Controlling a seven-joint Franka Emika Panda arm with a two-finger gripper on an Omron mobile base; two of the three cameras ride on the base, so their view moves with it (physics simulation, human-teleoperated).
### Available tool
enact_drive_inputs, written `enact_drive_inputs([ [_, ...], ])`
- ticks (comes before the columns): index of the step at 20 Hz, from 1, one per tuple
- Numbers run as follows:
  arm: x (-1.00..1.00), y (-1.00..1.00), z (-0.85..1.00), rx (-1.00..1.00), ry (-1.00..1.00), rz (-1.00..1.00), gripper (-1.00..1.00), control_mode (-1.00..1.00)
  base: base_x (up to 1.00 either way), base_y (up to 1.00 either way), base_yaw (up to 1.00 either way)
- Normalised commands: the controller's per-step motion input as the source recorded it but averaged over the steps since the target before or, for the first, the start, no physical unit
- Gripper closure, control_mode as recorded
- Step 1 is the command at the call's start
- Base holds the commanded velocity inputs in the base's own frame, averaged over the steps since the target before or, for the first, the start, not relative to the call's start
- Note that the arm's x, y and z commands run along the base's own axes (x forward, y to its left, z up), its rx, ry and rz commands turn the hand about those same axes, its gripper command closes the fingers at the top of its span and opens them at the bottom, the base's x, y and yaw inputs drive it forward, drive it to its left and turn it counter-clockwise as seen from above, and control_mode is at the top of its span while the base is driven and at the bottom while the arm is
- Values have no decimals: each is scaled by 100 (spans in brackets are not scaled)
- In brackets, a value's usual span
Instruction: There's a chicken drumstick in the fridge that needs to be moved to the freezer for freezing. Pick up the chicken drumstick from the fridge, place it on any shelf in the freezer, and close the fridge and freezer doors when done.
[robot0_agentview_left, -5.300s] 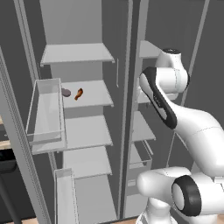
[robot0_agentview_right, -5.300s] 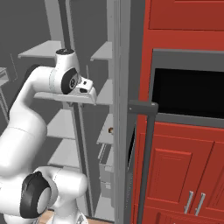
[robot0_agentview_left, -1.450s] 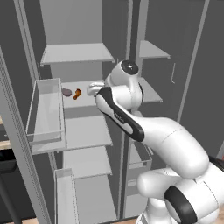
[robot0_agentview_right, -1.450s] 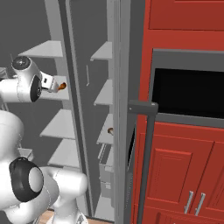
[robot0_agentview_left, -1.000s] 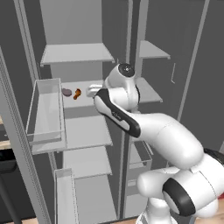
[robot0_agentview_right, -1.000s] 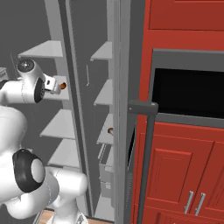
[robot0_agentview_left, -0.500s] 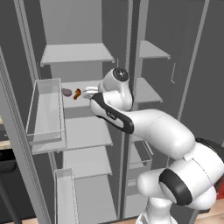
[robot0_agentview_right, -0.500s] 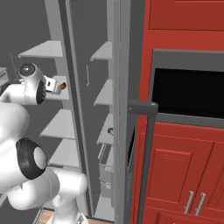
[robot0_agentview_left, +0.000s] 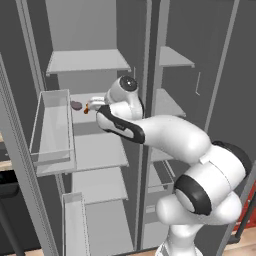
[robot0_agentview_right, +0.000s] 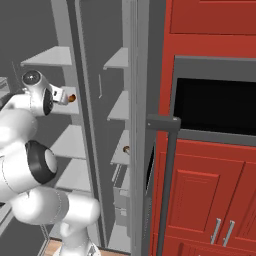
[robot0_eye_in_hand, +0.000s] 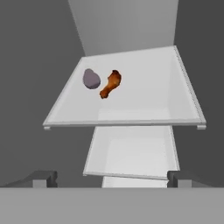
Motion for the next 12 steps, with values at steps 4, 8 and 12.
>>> enact_drive_inputs([
  [4,28,0,-10,0,0,0,-100,-100,0,0,0],
  [8,24,0,-20,0,0,0,-100,-100,0,0,0],
  [12,20,1,-29,0,0,0,-100,-100,0,0,0],
])
